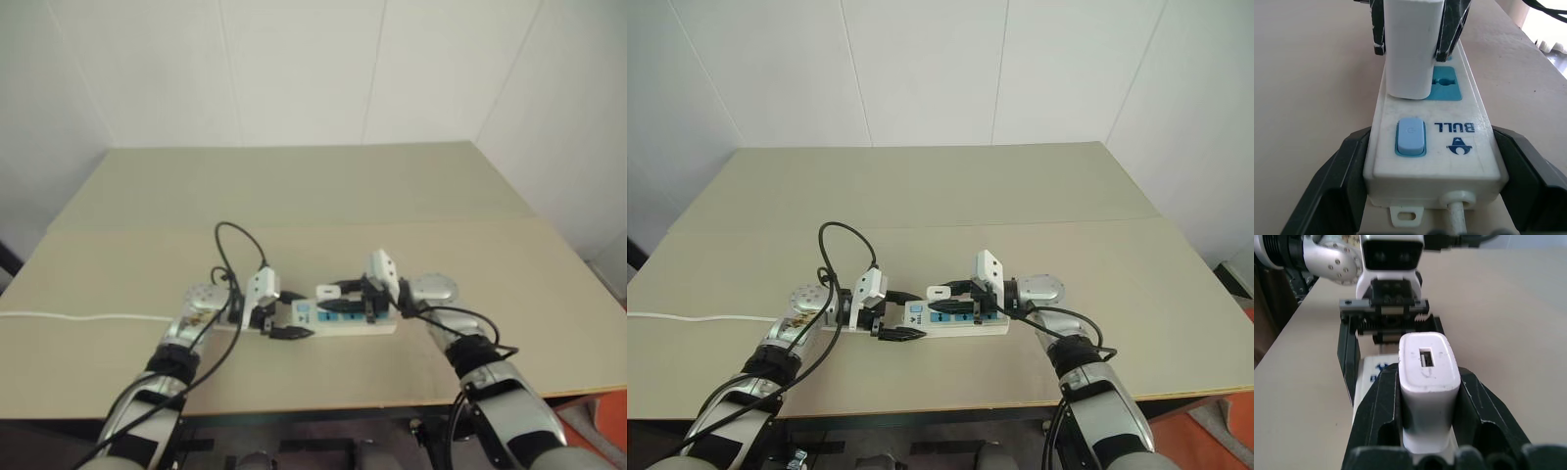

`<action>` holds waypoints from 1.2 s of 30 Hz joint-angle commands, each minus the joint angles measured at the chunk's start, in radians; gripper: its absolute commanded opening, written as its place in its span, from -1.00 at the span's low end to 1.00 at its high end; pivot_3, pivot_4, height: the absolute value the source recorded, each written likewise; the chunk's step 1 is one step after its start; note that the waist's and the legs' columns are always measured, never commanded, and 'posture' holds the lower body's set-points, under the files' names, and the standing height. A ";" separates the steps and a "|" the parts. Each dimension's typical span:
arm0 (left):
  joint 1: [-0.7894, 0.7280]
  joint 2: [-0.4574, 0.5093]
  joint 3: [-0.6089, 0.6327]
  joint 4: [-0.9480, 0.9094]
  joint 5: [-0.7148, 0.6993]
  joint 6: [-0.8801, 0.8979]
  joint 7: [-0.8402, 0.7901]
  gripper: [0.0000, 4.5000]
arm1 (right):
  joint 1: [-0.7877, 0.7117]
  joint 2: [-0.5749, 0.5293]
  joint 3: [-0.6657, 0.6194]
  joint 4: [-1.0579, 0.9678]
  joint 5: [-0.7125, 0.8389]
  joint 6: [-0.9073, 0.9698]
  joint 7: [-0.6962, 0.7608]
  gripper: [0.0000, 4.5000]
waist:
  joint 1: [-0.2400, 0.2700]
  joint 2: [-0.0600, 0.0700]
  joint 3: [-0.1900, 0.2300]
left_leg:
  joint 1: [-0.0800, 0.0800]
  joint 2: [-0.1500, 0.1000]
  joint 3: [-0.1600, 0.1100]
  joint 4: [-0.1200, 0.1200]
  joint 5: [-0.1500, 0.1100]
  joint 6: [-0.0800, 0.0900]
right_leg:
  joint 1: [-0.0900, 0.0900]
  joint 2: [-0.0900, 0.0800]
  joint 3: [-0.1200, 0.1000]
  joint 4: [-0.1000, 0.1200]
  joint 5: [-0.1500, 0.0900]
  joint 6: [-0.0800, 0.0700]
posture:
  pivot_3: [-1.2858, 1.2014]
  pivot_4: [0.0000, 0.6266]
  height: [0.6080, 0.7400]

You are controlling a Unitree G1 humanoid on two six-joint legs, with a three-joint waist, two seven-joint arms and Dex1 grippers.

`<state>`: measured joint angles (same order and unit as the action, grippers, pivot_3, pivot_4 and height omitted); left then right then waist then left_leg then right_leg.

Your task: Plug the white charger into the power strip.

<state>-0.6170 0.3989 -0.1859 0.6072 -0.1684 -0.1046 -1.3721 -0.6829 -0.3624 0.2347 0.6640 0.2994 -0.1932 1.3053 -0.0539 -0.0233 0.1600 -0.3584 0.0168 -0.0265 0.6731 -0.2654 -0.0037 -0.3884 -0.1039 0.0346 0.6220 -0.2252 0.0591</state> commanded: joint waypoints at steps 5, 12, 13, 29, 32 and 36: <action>0.027 0.099 0.023 -0.018 0.000 0.001 -0.051 0.46 | 0.093 -0.148 -0.007 0.209 -0.128 0.036 -0.042 -0.51 | 0.003 0.000 0.000 | 0.000 0.000 0.000 0.000 0.000 0.000 | 0.000 0.000 0.000 0.000 0.000 0.000 | 0.03 -0.52 1.00; 0.026 0.098 0.024 -0.021 0.000 0.003 -0.040 0.46 | 0.064 -0.116 0.014 0.214 -0.135 0.036 -0.046 -0.51 | 0.002 -0.002 -0.001 | 0.001 0.000 0.001 -0.001 0.000 0.000 | 0.000 0.000 0.001 0.000 0.000 0.000 | 0.03 -0.52 1.00; 0.026 0.097 0.024 -0.022 0.000 0.003 -0.039 0.46 | 0.062 -0.111 0.018 0.213 -0.135 0.035 -0.045 -0.51 | 0.002 -0.002 -0.001 | 0.002 0.000 0.001 -0.001 0.000 0.000 | 0.000 0.000 0.001 0.000 0.000 0.000 | 0.03 -0.52 1.00; 0.041 0.079 0.013 -0.046 -0.010 0.013 -0.018 0.46 | 0.051 -0.062 0.040 0.136 -0.123 0.036 -0.054 -0.19 | -0.005 -0.002 -0.001 | 0.004 0.000 0.001 -0.005 0.000 0.000 | 0.000 0.000 0.002 0.000 -0.001 -0.001 | 0.03 -0.52 1.00; 0.039 0.079 0.011 -0.041 -0.010 0.011 -0.018 0.46 | 0.056 -0.058 0.031 0.130 -0.126 0.032 -0.065 0.20 | -0.011 -0.008 -0.005 | 0.004 0.001 0.001 -0.005 0.000 0.000 | 0.000 0.001 0.002 0.000 -0.001 -0.001 | 0.03 -0.52 1.00; 0.033 0.075 0.007 -0.034 -0.012 0.011 -0.012 0.46 | 0.063 -0.055 0.020 0.112 -0.130 0.029 -0.058 0.76 | -0.014 -0.013 -0.007 | 0.005 0.004 0.001 -0.006 0.000 0.000 | 0.000 0.005 0.002 0.000 -0.001 -0.003 | 0.03 -0.52 1.00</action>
<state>-0.5896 0.4362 -0.1908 0.5743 -0.1855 -0.0879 -1.3582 -0.6859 -0.3934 0.2257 0.6924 0.2446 -0.1998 1.2550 -0.0681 -0.0358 0.1525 -0.3531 0.0220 -0.0256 0.6666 -0.2655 -0.0038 -0.3880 -0.0985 0.0364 0.6223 -0.2261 0.0558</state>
